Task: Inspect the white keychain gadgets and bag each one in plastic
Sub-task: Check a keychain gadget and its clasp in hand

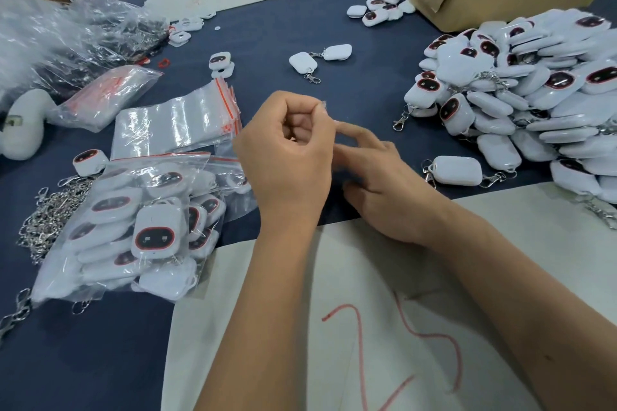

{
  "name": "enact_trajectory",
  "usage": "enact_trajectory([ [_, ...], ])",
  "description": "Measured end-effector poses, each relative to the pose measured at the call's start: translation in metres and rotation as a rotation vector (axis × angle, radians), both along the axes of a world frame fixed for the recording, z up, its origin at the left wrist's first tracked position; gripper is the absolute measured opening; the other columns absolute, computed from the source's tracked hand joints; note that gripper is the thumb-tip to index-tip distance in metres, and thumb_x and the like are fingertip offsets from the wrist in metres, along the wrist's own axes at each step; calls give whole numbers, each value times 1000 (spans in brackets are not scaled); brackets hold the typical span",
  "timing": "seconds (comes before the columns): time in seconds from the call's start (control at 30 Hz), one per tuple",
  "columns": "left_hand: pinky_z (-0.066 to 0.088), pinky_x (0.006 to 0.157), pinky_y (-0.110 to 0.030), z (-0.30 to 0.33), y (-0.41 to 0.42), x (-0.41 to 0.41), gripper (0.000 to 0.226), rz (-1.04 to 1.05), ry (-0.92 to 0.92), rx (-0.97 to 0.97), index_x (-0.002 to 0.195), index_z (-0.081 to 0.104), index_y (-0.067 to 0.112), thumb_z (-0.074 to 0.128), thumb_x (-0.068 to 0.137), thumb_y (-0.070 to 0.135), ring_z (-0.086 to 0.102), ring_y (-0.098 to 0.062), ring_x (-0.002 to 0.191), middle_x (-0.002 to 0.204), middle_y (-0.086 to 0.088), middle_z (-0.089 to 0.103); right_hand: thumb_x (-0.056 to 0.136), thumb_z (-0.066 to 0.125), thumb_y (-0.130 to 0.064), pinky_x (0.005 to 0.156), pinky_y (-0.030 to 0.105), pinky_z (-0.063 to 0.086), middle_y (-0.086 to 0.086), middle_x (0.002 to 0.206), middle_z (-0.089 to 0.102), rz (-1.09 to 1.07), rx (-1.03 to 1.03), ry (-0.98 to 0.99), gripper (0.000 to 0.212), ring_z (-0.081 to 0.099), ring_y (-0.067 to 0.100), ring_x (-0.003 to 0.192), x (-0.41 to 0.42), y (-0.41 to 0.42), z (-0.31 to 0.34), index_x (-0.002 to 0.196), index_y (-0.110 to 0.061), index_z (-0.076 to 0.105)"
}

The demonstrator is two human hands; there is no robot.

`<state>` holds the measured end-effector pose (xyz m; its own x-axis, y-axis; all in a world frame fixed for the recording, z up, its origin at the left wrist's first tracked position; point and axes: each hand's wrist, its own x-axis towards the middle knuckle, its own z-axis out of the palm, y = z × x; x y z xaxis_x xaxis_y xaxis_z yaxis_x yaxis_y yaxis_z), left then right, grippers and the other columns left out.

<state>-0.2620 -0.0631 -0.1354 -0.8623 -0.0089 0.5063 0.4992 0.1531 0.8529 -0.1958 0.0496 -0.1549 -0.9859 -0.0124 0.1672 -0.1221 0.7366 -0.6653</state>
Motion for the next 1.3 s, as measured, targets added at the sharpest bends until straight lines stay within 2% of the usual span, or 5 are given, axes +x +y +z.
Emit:
enact_trajectory([
  [0.23,51,56,-31,1,6,3,12,-72,-52,116,78,68,9,68,88,2,61,-21,57,65,0,65,74,43,22,120,43,34,-6,150,51,38,-158,88,79,38,7,145,2,3,-1,143,-14,55],
  [0.4,49,58,-28,-1,4,1,10,-12,-16,133,81,68,5,66,90,2,63,-33,62,69,-12,66,84,48,16,100,36,53,-8,105,77,-321,-239,318,50,69,6,108,-1,7,-3,120,-12,71],
  [0.6,45,60,-21,-2,1,-1,11,109,-13,181,84,67,4,65,94,5,55,-14,60,69,-2,60,77,57,16,71,16,44,0,102,68,-160,-140,376,42,65,17,81,1,5,-1,105,-9,77],
  [1.0,49,62,-24,-21,13,1,9,-234,-46,-376,83,70,12,69,91,8,58,-11,61,65,7,63,89,64,-28,94,47,35,8,114,62,-913,408,89,25,45,37,120,14,13,4,113,-22,69],
  [1.3,46,69,-25,-25,15,2,14,-318,-58,-646,94,74,19,67,87,9,58,-11,69,77,11,67,78,56,3,105,25,32,5,123,45,-512,69,-2,56,37,27,124,12,8,6,128,-21,59],
])
